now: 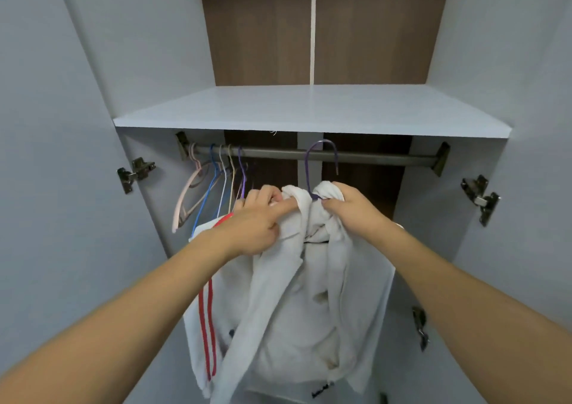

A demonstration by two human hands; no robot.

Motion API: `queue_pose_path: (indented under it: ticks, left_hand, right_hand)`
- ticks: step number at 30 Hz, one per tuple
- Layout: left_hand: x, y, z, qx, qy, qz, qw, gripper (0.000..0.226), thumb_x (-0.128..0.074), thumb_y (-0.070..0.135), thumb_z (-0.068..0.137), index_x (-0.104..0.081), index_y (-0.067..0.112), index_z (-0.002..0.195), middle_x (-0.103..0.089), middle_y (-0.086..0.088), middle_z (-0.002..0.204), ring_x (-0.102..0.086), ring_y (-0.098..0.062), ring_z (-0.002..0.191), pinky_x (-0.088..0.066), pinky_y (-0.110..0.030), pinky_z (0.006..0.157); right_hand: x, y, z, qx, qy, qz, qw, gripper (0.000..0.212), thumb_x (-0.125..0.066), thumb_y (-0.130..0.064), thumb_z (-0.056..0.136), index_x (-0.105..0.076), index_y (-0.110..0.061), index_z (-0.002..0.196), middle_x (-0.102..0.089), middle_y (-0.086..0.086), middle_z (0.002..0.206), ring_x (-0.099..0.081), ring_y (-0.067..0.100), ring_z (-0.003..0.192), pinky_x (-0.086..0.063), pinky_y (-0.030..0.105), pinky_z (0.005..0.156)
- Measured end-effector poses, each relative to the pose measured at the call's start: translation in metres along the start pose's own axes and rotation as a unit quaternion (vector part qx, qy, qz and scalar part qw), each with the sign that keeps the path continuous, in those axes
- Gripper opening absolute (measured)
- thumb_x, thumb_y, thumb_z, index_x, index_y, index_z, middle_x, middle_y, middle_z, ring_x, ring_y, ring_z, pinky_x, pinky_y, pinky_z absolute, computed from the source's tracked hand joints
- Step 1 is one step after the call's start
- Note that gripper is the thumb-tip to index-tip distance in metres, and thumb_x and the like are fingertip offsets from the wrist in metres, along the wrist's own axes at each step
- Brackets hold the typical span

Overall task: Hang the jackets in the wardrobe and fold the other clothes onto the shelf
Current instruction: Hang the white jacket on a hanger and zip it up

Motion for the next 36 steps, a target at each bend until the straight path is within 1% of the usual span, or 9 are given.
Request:
queue_pose_path:
  ticks: [5,8,16,18,21,26,31,34,36]
  left_hand:
    - [-0.019,-0.012,-0.002,0.005,0.042,-0.049,0.998,0.015,-0.038,0.029,0.102,-0.026,0.033,0.111,-0.062,-0.005,0.09,-0.056,-0.025,0.07,-0.046,-0.04,0.062]
    - [-0.029,-0.02,0.012,0.058,0.04,-0.082,0.994,0.019,-0.041,0.028,0.102,-0.027,0.032,0.114,-0.058,-0.003,0.074,-0.055,-0.025,0.061,-0.042,-0.036,0.054]
    - [-0.046,-0.04,0.081,0.148,0.088,-0.161,0.972,0.031,-0.046,0.024,0.101,-0.05,0.033,0.13,-0.067,-0.005,0.103,-0.061,-0.021,0.082,-0.052,-0.036,0.073]
    - [-0.047,-0.04,0.106,0.146,0.09,-0.153,0.973,0.034,-0.046,0.022,0.101,-0.053,0.029,0.133,-0.067,-0.006,0.112,-0.062,-0.025,0.091,-0.05,-0.035,0.076]
    - [-0.05,-0.031,0.146,0.126,0.079,-0.117,0.982,0.032,-0.045,0.018,0.1,-0.059,0.025,0.128,-0.068,-0.007,0.107,-0.063,-0.025,0.088,-0.052,-0.035,0.074]
    - [-0.058,-0.012,0.195,0.122,0.06,-0.085,0.987,0.021,-0.045,0.006,0.087,-0.062,0.018,0.089,-0.061,-0.005,0.079,-0.058,-0.027,0.067,-0.049,-0.033,0.058]
    - [-0.091,-0.002,0.227,0.143,0.037,-0.074,0.986,0.031,-0.047,0.008,0.091,-0.063,0.016,0.117,-0.064,-0.008,0.095,-0.061,-0.027,0.08,-0.053,-0.035,0.072]
    - [-0.123,0.0,0.233,0.149,0.012,-0.065,0.987,0.033,-0.045,0.008,0.092,-0.061,0.014,0.12,-0.064,-0.01,0.102,-0.062,-0.03,0.089,-0.052,-0.036,0.077]
    - [-0.144,0.001,0.229,0.134,0.007,-0.042,0.99,0.033,-0.043,0.007,0.092,-0.06,0.015,0.119,-0.062,-0.009,0.1,-0.059,-0.028,0.087,-0.047,-0.035,0.074]
  right_hand:
    - [-0.009,0.011,0.008,0.004,-0.01,-0.027,1.0,0.031,-0.049,-0.013,0.087,-0.061,-0.042,0.089,-0.063,-0.016,0.092,-0.061,0.009,0.091,-0.048,0.026,0.078]
    - [-0.012,0.021,0.023,0.016,-0.019,-0.173,0.985,0.03,-0.043,-0.013,0.093,-0.055,-0.031,0.114,-0.052,-0.006,0.111,-0.052,0.019,0.106,-0.044,0.035,0.093]
    - [0.018,0.032,0.074,-0.056,0.112,-0.275,0.953,0.022,-0.043,-0.007,0.094,-0.059,-0.021,0.087,-0.038,0.008,0.12,-0.038,0.031,0.111,-0.04,0.04,0.097]
    - [0.03,0.041,0.083,-0.094,0.124,-0.264,0.952,0.023,-0.044,-0.01,0.097,-0.06,-0.025,0.089,-0.036,0.008,0.123,-0.04,0.035,0.116,-0.042,0.044,0.099]
    - [0.051,0.06,0.099,-0.127,0.127,-0.237,0.955,0.036,-0.042,-0.01,0.099,-0.061,-0.013,0.13,-0.039,0.017,0.142,-0.046,0.039,0.122,-0.041,0.046,0.106]
    - [0.076,0.099,0.114,-0.189,0.227,-0.066,0.953,0.024,-0.045,-0.006,0.095,-0.063,-0.001,0.11,-0.063,0.016,0.106,-0.059,0.032,0.099,-0.05,0.036,0.082]
    - [0.078,0.143,0.126,-0.22,0.259,0.128,0.932,0.008,-0.057,-0.012,0.091,-0.053,-0.016,0.095,-0.061,0.012,0.103,-0.061,0.024,0.091,-0.054,0.036,0.072]
    - [0.068,0.171,0.134,-0.222,0.237,0.126,0.937,0.013,-0.059,-0.009,0.09,-0.052,-0.02,0.089,-0.062,0.013,0.1,-0.063,0.026,0.093,-0.055,0.042,0.082]
    - [0.059,0.189,0.136,-0.217,0.226,0.12,0.942,0.014,-0.059,-0.009,0.091,-0.051,-0.02,0.09,-0.061,0.009,0.097,-0.06,0.023,0.087,-0.054,0.038,0.073]
Point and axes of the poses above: each hand's wrist, its own z-axis towards the middle knuckle, its own x-axis out of the back of the hand, y = z × x, the point moved 4 cm from there along z, towards the middle knuckle
